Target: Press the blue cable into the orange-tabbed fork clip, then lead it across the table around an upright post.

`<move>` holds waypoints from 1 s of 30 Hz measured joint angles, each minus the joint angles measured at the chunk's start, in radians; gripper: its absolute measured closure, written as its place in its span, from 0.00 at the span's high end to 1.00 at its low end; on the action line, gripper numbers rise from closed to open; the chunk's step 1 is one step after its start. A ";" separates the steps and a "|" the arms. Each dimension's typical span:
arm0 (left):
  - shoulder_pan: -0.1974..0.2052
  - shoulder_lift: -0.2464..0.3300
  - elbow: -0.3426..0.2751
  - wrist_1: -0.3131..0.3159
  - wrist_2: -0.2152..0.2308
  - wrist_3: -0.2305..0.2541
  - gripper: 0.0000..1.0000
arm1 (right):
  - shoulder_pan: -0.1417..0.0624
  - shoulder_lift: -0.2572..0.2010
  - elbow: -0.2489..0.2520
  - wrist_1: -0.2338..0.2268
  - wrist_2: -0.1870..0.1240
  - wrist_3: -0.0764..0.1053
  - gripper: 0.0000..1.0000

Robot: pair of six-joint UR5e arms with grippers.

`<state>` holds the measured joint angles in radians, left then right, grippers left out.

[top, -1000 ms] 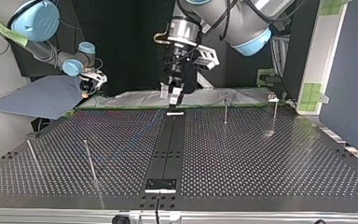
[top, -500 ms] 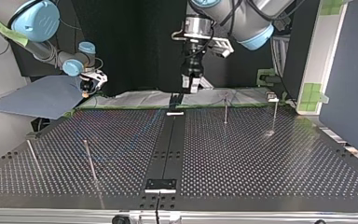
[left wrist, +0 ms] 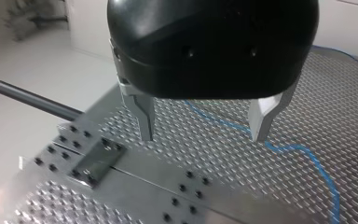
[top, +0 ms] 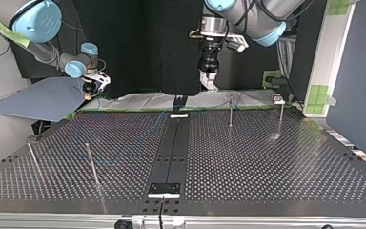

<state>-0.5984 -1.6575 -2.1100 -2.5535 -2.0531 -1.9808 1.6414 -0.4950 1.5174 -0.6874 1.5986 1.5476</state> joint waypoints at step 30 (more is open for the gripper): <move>0.043 -0.003 -0.248 0.182 0.203 -0.007 1.00 | 0.005 0.000 -0.006 0.017 0.000 -0.016 0.00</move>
<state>-0.5558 -1.6603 -2.3578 -2.3716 -1.8502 -1.9882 1.6467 -0.4949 1.5118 -0.6705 1.5985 1.5316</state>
